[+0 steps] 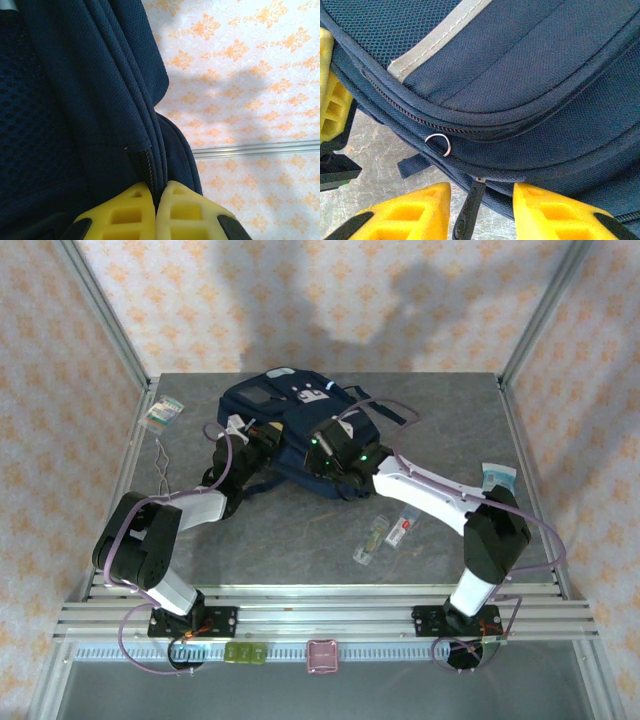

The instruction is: Pack the student bag

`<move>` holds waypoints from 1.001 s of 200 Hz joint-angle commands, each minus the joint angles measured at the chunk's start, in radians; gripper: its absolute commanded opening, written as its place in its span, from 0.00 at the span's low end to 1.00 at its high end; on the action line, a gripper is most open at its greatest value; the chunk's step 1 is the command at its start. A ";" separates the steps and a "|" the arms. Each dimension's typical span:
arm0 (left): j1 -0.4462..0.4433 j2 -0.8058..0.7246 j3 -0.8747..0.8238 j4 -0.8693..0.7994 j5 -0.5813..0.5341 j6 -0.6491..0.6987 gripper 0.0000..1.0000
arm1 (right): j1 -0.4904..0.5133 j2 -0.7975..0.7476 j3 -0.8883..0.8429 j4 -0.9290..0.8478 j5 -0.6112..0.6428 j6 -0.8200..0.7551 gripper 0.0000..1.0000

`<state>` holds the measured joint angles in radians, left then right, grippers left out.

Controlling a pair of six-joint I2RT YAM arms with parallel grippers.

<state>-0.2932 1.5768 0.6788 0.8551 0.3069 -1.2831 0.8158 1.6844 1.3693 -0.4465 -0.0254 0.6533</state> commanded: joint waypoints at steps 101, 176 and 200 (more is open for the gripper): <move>-0.011 -0.033 0.016 0.183 0.009 -0.023 0.00 | 0.008 0.104 0.078 -0.097 0.037 0.055 0.13; 0.024 -0.074 -0.005 0.119 -0.006 0.022 0.00 | -0.039 0.015 -0.048 -0.119 0.060 -0.002 0.00; 0.059 -0.097 -0.024 0.081 0.013 0.052 0.00 | -0.112 -0.079 -0.185 -0.081 0.084 -0.029 0.00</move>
<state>-0.2825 1.5654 0.6514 0.8352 0.3248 -1.2724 0.7834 1.6978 1.2991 -0.4732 -0.0185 0.6670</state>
